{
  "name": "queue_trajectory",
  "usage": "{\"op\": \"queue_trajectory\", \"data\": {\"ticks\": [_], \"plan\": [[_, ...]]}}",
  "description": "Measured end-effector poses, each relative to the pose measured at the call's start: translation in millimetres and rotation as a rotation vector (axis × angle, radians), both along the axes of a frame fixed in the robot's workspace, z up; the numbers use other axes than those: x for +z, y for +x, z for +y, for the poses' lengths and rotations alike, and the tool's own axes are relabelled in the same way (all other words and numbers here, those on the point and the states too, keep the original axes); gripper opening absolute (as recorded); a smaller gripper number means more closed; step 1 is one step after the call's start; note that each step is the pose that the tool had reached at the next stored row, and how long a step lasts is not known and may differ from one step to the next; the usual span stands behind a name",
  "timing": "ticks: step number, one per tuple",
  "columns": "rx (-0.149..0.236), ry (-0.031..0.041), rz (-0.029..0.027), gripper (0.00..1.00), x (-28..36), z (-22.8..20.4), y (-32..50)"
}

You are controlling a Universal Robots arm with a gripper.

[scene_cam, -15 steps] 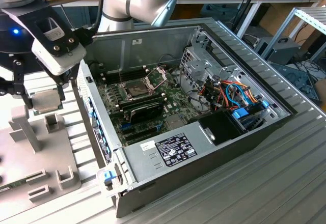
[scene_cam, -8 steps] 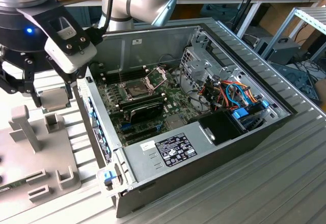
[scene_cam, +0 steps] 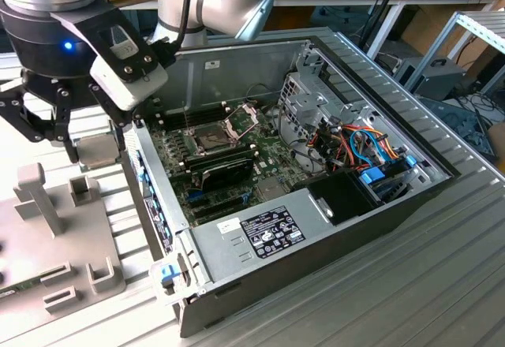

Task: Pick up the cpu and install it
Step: 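Pick up the cpu and move it towards the insertion slot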

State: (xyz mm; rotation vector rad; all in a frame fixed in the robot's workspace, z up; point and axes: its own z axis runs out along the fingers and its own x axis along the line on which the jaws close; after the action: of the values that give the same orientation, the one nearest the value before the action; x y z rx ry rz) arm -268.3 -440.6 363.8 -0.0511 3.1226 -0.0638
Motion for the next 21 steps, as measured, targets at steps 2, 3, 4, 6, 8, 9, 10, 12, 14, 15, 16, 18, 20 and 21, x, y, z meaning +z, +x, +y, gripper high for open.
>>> {"op": "queue_trajectory", "data": {"ticks": [2, 3, 4, 6, 8, 9, 10, 12, 14, 15, 16, 18, 20, 21], "plan": [[0.0, -0.0001, 0.0001, 0.55, 0.0, 0.0, 3.1], [0.0, -0.0001, 0.0001, 0.55, 0.0, 0.0, 4.6], [0.0, -0.0001, 0.0001, 0.55, 0.0, 0.0, 6.1], [0.0, -0.0001, 0.0002, 0.55, 0.0, 0.0, 9.7], [0.0, -0.0001, 0.0001, 0.55, 0.0, 0.0, 13.0], [0.0, -0.0001, 0.0001, 0.55, -0.1, 0.0, 15.1], [0.0, -0.0001, 0.0002, 0.55, 0.0, 0.0, 16.4], [0.0, -0.0002, 0.0001, 0.55, -0.1, 0.0, 19.4], [0.0, 0.0, 0.0001, 0.55, -0.1, 0.0, 22.0], [0.0, -0.0001, 0.0001, 0.55, -0.2, 0.0, 23.1], [0.0, -0.0001, 0.0, 0.55, -0.2, 0.0, 24.5], [0.0, -0.0001, 0.0001, 0.55, -0.1, 0.0, 27.3], [0.0, -0.0001, 0.0001, 0.55, -0.2, 0.0, 30.0], [0.0, -0.0001, 0.0001, 0.55, -0.2, 0.0, 31.4]]}}
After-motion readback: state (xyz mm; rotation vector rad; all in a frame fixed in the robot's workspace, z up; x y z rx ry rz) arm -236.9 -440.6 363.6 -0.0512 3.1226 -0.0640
